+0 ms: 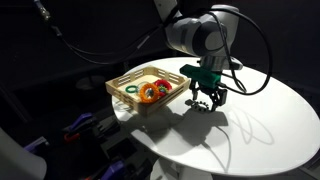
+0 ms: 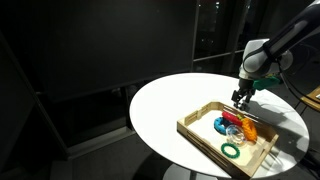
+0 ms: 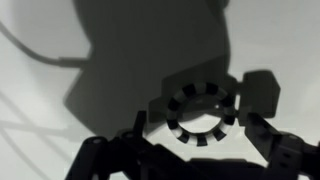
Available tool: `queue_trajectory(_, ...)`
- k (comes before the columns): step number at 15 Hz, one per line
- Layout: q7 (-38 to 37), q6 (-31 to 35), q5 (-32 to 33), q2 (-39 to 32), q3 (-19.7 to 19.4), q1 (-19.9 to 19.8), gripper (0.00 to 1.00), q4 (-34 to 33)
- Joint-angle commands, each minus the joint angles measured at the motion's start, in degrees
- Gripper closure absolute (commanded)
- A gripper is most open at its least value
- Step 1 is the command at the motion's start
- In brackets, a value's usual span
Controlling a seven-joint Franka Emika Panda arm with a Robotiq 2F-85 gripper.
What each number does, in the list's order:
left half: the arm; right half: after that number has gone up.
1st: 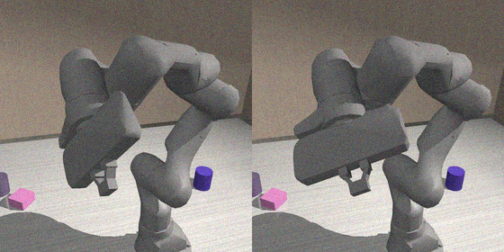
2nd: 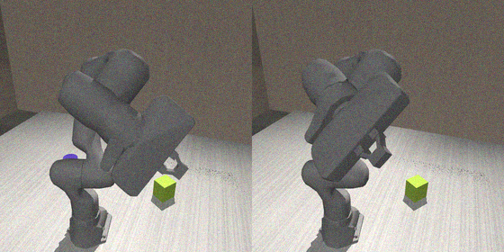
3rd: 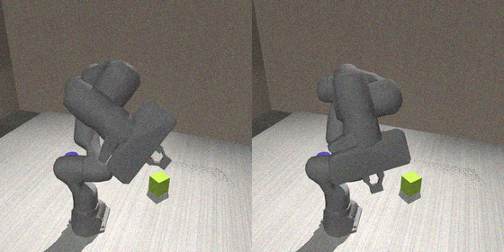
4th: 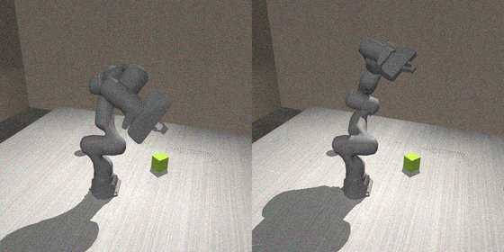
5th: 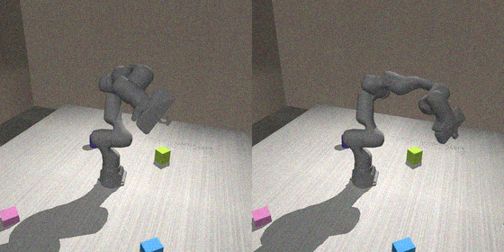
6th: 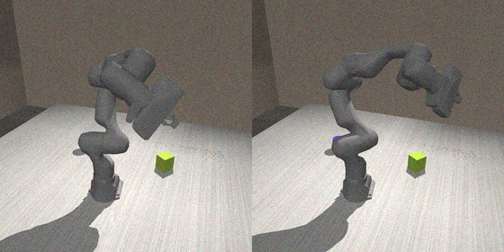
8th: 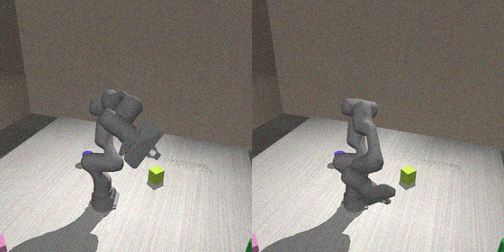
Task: Move the striped ring forwards then put it in the box
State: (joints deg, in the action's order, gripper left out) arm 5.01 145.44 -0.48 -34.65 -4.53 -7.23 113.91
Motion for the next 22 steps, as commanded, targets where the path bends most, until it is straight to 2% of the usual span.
queue_trajectory(1,-0.1,0.2,0.1,-0.8,0.3,-0.5,0.0,-1.2)
queue_trajectory(4,-0.1,0.2,0.1,-0.8,0.3,-0.4,0.0,-1.2)
queue_trajectory(7,-0.2,0.2,0.2,-0.9,0.2,-0.3,0.24,-1.2)
queue_trajectory(9,-0.3,0.2,0.2,-0.9,0.2,-0.3,0.29,-1.3)
queue_trajectory(10,-0.3,0.2,0.2,-0.9,0.2,-0.3,0.28,-1.3)
queue_trajectory(12,-0.4,0.2,0.2,-0.7,0.2,-0.3,0.51,-1.3)
queue_trajectory(14,-0.6,0.1,0.2,-0.2,0.1,-0.2,0.59,-1.2)
queue_trajectory(22,-3.1,-2.0,-0.1,3.2,0.3,1.3,0.59,-1.3)
